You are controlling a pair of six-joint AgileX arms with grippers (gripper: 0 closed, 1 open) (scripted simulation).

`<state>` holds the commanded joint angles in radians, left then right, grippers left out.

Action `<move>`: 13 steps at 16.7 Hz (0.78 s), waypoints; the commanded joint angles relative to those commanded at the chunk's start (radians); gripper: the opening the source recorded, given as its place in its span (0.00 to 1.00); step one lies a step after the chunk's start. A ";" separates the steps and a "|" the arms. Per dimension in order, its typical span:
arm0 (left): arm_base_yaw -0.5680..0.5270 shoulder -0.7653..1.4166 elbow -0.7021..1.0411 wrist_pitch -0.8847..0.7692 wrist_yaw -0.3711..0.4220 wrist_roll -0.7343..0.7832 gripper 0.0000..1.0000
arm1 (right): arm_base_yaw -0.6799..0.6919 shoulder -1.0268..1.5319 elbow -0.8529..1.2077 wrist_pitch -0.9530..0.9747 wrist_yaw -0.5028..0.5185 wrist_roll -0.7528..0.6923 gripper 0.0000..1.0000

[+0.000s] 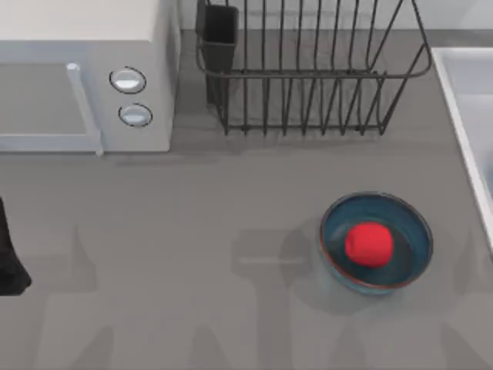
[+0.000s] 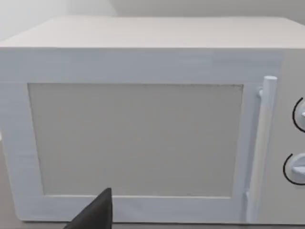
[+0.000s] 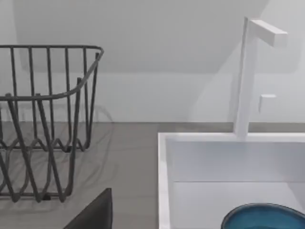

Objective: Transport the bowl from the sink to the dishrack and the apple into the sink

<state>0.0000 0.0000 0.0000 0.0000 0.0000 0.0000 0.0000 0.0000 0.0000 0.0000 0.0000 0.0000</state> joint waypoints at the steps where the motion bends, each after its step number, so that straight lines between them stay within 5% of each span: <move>1: 0.000 0.000 0.000 0.000 0.000 0.000 1.00 | 0.000 0.000 0.000 0.000 0.000 0.000 1.00; 7: 0.000 0.000 0.000 0.000 0.000 0.000 1.00 | -0.008 0.145 0.126 -0.078 0.003 -0.024 1.00; 13: 0.000 0.000 0.000 0.000 0.000 0.000 1.00 | -0.053 0.611 0.477 -0.333 0.029 -0.097 1.00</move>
<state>0.0000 0.0000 0.0000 0.0000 0.0000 0.0000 -0.0531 0.6111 0.4765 -0.3333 0.0289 -0.0973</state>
